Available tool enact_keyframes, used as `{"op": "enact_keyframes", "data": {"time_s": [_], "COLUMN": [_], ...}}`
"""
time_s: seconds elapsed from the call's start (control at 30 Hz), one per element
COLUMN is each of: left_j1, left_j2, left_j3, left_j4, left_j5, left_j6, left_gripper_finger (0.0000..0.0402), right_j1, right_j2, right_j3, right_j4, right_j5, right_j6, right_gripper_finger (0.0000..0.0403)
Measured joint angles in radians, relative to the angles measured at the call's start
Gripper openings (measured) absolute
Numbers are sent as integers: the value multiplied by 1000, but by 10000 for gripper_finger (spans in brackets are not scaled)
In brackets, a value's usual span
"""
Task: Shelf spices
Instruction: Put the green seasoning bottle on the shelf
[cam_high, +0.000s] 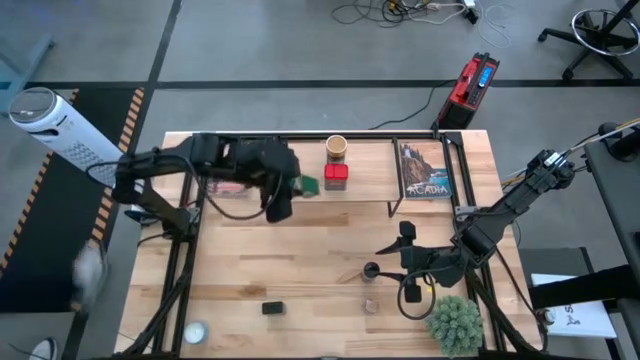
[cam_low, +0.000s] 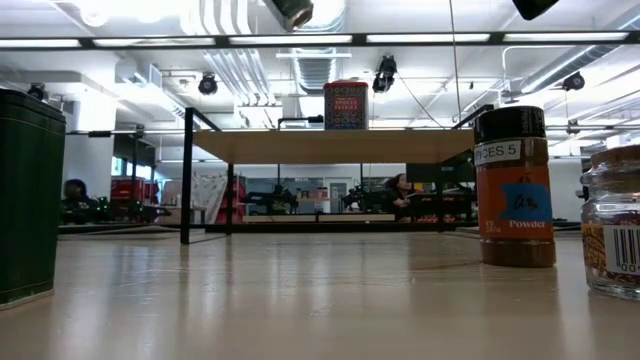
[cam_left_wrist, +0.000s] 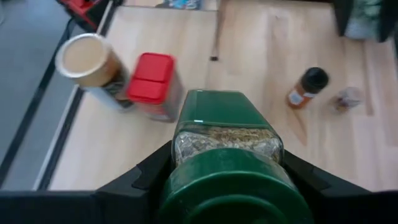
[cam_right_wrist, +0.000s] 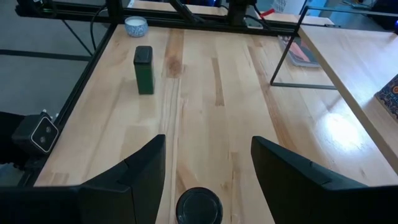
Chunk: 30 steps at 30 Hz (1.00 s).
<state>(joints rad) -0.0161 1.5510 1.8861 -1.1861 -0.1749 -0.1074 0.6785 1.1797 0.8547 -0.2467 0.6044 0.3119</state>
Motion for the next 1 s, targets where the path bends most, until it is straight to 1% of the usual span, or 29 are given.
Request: {"op": "enact_keyframes", "data": {"time_s": [0.4, 0.57, 0.77, 0.9, 1.0], "left_j1": [161, 235, 316, 357, 378], "left_j2": [90, 133, 191, 224, 253], "left_j3": [156, 211, 230, 230, 230], "left_j4": [-159, -216, -281, -295, -300], "left_j5": [1, 47, 77, 112, 114], "left_j6": [106, 137, 191, 225, 260], "left_gripper_finger": [187, 187, 187, 187, 188], "right_j1": [0, 0, 0, 0, 0], "right_j2": [0, 0, 0, 0, 0], "right_j3": [-1, -1, -1, -1, -1], "right_j4": [-1, 0, 0, 0, 0], "right_j5": [-1, -1, -1, 0, 0], "right_j6": [0, 0, 1, 1, 0], "right_gripper_finger": [213, 213, 213, 213, 213]}}
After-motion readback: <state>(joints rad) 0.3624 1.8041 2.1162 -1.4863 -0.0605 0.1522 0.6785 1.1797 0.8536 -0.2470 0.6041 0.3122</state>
